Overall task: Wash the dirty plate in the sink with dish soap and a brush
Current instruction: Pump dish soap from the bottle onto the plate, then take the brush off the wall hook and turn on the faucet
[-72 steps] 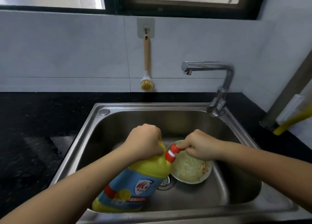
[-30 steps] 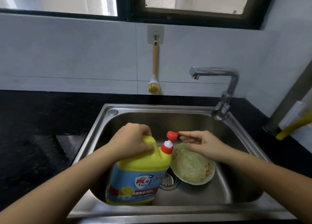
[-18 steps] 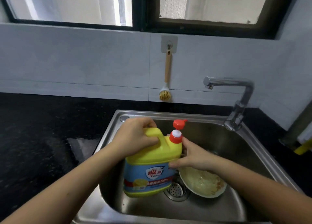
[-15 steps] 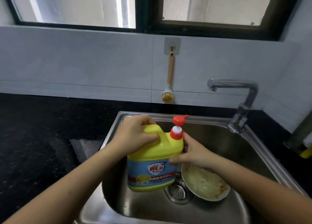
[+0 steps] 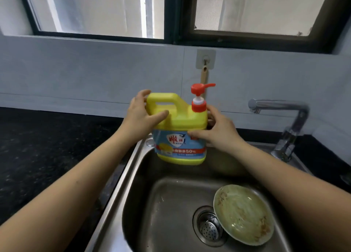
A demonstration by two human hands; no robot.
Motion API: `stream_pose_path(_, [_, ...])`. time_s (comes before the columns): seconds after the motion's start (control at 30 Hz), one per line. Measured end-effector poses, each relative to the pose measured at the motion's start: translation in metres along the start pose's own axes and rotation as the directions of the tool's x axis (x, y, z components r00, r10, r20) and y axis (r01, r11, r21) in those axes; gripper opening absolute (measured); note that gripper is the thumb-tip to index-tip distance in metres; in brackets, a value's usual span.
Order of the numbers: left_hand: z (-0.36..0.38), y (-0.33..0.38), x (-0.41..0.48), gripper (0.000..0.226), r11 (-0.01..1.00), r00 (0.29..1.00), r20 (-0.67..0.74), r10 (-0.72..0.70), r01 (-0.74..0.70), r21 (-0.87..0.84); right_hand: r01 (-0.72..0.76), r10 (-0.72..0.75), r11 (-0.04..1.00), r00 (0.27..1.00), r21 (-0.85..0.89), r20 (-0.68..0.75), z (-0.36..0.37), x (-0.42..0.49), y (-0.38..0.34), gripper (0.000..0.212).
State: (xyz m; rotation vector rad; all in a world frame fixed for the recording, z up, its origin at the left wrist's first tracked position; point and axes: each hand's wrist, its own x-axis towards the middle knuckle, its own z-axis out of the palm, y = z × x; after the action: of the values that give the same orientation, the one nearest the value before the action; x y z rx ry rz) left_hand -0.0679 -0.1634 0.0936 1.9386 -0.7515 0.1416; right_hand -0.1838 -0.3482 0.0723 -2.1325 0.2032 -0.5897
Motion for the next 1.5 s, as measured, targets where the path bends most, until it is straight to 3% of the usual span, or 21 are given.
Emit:
stream_pose_path(0.17, [0.004,-0.013,0.013,0.067,0.957,0.987,0.015,-0.162,0.161,-0.243,0.043,-0.039,0.999,0.991,0.032,-0.126,0.007,0.045,-0.012,0.077])
stream_pose_path(0.37, [0.006,-0.029,0.032,0.058,0.911,0.983,0.008,-0.183,0.172,-0.375,0.044,-0.033,0.993,0.994,0.106,-0.105,0.029,0.084,-0.008,0.074])
stream_pose_path(0.6, [0.006,-0.046,0.059,0.041,0.925,0.987,-0.027,-0.156,0.136,-0.355,0.002,0.008,0.976,0.999,0.218,-0.044,0.048,0.121,0.004,0.080])
stream_pose_path(0.87, [0.012,-0.059,0.080,0.052,0.966,0.979,-0.017,-0.204,0.198,-0.164,-0.120,0.122,0.933,0.992,0.340,0.013,0.052,0.140,0.010,0.088])
stream_pose_path(1.07, [0.020,-0.062,0.081,0.057,0.963,0.974,-0.007,-0.227,0.224,-0.149,-0.111,0.136,0.951,0.989,0.289,-0.067,0.050,0.141,0.011,0.087])
stream_pose_path(1.17, [0.024,-0.060,0.075,0.056,0.961,0.971,-0.002,-0.239,0.236,-0.144,-0.112,0.159,0.969,0.964,0.219,-0.211,0.039,0.135,0.011,0.064])
stream_pose_path(1.27, [0.029,-0.054,0.067,0.055,0.957,0.963,-0.046,-0.264,0.256,-0.139,-0.148,0.141,0.989,0.886,0.020,-0.441,0.025,0.137,0.018,0.040])
stream_pose_path(1.33, [0.033,-0.051,0.064,0.062,0.960,0.960,-0.083,-0.267,0.258,-0.107,-0.207,0.158,0.978,0.845,-0.040,-0.511,0.018,0.142,0.023,0.033])
stream_pose_path(1.5, [0.035,-0.031,0.067,0.066,0.988,0.978,-0.208,-0.020,0.051,0.144,-0.298,0.185,0.937,0.864,-0.180,-0.468,0.003,0.151,0.025,0.029])
